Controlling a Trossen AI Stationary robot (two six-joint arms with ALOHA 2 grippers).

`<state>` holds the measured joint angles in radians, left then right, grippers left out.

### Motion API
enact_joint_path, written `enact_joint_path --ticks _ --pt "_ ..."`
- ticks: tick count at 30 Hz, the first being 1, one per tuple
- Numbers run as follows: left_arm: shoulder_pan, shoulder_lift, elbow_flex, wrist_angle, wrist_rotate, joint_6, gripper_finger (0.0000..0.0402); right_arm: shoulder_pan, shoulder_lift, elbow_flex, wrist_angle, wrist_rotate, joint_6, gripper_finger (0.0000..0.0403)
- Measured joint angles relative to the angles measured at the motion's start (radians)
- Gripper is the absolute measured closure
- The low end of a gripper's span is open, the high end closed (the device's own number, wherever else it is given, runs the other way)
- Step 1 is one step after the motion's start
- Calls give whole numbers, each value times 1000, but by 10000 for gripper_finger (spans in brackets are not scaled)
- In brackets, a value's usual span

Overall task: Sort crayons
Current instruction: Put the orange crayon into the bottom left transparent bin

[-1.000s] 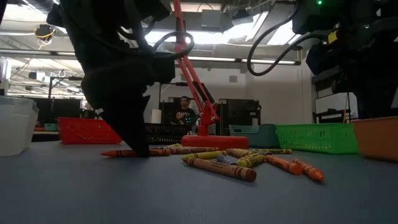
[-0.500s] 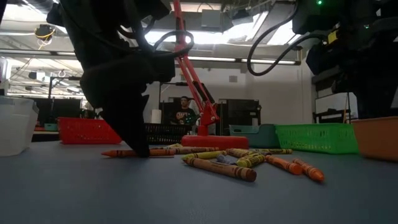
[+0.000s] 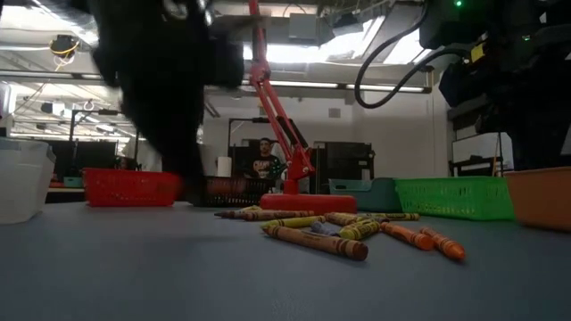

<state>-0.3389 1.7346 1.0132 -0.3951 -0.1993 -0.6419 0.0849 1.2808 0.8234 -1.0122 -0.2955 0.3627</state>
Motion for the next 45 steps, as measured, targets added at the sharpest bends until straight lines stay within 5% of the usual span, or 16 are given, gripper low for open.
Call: enact_joint_path --ticks 9,18,25,45 --pt "-19 -234 1 -299 177 14 396 0 0 0 3 0 0 265" --pt "-102 -412 1 -673 192 -162 396 0 0 0 28 0 0 265" --pt "-169 -433 2 -895 190 -282 396 0 0 0 38 0 -1 265" --pt "-273 -431 2 -974 160 -299 376 0 0 0 50 0 -1 265"
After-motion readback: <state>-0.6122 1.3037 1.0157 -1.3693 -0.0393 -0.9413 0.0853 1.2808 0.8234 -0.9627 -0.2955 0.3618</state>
